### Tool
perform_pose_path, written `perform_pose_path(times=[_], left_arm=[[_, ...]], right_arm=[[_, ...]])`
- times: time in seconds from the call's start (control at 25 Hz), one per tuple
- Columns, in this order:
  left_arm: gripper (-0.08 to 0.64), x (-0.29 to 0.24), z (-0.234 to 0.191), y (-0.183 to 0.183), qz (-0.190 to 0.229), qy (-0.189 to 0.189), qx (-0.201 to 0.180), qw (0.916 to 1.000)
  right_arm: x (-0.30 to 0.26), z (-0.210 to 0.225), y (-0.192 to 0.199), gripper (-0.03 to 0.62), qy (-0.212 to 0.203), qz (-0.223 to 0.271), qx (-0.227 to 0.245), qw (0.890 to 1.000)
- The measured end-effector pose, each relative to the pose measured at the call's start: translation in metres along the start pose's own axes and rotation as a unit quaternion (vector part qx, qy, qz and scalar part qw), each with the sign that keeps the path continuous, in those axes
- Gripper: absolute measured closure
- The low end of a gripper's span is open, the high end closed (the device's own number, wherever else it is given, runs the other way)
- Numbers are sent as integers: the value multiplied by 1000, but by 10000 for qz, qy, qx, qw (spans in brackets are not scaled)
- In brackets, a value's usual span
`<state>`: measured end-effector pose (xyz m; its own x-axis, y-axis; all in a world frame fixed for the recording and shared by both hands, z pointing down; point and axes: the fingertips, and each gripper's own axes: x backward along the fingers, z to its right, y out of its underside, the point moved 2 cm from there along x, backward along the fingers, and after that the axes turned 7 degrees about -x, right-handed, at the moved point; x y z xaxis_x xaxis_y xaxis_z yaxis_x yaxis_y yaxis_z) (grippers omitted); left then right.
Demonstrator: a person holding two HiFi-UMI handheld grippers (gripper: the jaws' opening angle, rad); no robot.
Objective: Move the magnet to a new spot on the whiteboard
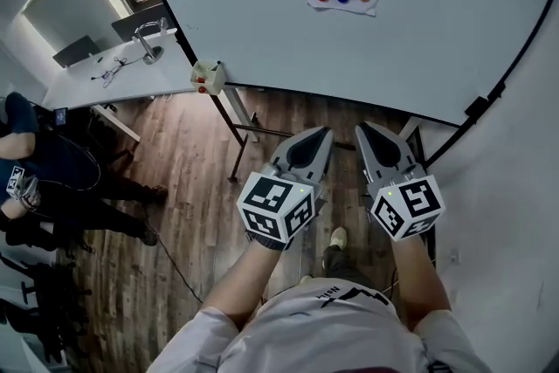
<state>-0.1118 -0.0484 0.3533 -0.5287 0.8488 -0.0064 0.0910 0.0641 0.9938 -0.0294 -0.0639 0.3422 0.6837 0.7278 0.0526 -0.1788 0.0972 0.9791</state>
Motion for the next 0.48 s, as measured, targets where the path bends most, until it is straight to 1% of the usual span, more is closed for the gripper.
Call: perform_pose_path(times=[0.24,0.36,0.48], left_arm=[[548,-73,-37,-15,33,-220,-114,9997],[548,-103,-52,-19,67,-331,-129,9993],[548,-123,-67,-23,136,-474,-135,9987]], right_arm=[[-59,59,-16,578,-153,91,-96,9998],[-83,82,-21,578,-246,62,-34,9997],[-103,104,-27,578,-254,83,48,9996]])
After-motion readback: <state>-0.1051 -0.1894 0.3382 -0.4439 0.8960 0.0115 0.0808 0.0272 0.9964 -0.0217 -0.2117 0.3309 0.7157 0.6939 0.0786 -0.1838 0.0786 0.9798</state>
